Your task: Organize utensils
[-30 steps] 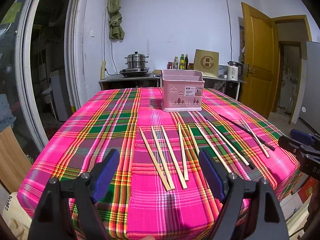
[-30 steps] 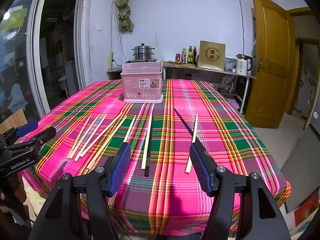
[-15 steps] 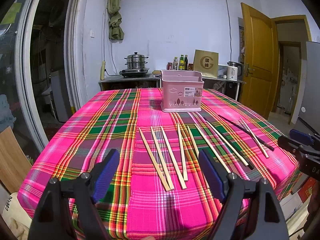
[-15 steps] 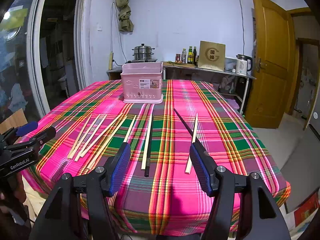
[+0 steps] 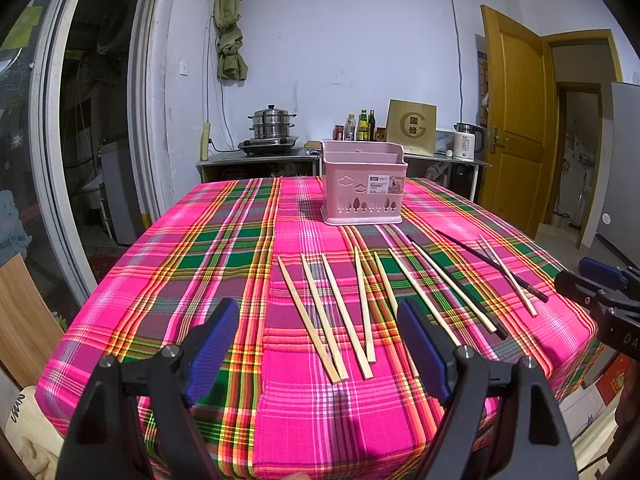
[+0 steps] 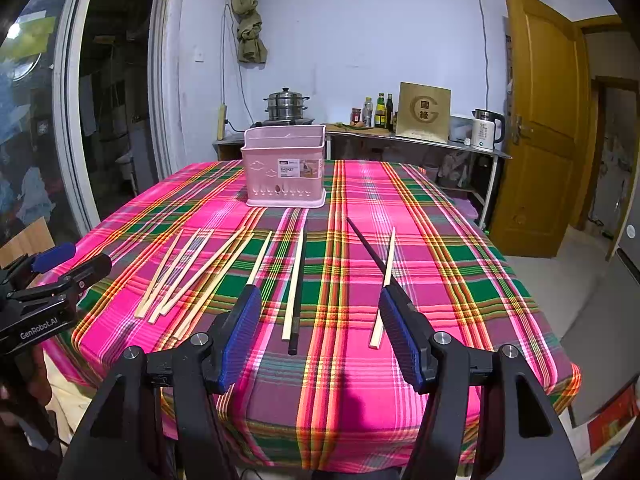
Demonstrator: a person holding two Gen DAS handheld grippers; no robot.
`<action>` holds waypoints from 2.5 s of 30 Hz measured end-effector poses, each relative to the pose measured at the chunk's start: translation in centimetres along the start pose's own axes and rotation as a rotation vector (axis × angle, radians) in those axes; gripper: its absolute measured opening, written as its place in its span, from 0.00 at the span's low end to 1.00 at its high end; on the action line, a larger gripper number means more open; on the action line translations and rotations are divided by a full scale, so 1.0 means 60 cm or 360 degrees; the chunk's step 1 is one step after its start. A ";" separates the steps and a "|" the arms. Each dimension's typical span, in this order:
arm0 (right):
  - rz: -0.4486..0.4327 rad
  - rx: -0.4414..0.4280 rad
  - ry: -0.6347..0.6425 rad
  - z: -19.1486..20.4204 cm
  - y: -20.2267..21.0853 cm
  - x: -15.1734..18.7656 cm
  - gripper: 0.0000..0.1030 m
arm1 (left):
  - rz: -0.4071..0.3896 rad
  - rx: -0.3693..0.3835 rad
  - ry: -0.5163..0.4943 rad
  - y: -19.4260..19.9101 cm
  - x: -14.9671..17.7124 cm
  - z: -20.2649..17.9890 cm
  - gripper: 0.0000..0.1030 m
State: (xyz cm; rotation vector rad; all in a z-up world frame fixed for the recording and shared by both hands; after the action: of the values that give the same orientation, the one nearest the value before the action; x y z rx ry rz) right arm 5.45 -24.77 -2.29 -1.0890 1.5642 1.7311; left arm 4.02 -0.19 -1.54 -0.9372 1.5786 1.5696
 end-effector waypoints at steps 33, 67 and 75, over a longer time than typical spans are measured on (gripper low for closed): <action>0.0058 -0.0025 0.0027 -0.012 -0.061 -0.030 0.58 | 0.0256 0.0057 0.0050 -0.097 -0.008 0.017 0.81; 0.0533 -0.0221 0.0109 0.003 -0.330 -0.120 0.25 | 0.0726 0.0158 0.0062 -0.316 -0.049 0.044 0.43; 0.0621 -0.0231 0.0122 0.020 -0.366 -0.109 0.15 | 0.0739 0.0143 0.0025 -0.326 -0.055 0.039 0.36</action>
State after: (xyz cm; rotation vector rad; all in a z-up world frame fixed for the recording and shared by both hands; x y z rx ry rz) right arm 26.87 -19.27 -8.30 -0.9739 1.8154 2.1079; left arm 22.70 2.23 -8.16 -0.5571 1.9591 1.7793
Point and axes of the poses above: each gripper's, at about its wrist camera, not at the fingertips, and y roughly against the way its jaws point, z to its left, x to its underside, the point moved 5 cm from there along -y, roughly the way its jaws point, and after that the axes turned 3 degrees about z, right-handed, at the moved point
